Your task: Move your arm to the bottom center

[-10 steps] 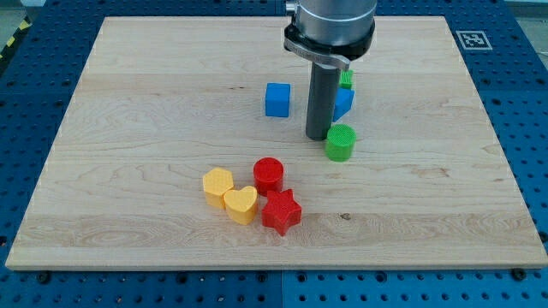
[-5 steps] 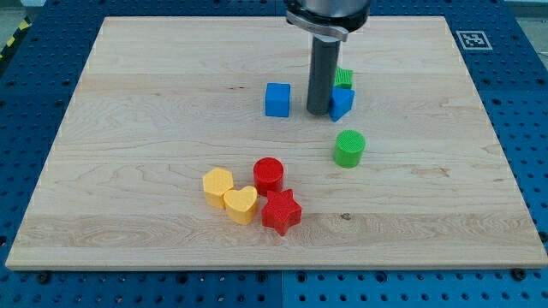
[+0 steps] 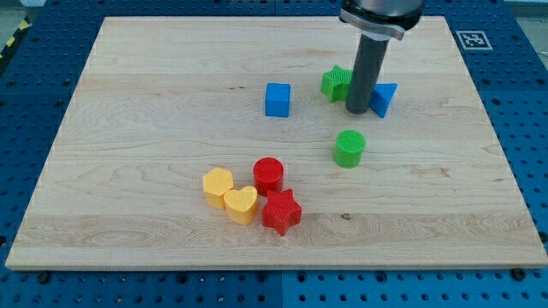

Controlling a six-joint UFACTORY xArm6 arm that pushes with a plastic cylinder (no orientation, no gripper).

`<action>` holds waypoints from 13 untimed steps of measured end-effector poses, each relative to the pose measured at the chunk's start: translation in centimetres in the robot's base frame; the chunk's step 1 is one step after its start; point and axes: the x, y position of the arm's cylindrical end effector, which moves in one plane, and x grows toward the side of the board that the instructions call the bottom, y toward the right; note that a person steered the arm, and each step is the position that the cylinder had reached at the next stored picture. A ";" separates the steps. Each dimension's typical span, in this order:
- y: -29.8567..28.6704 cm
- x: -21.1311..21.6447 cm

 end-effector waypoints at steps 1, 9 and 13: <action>0.0 -2.1; -21.4 -4.3; -25.2 9.0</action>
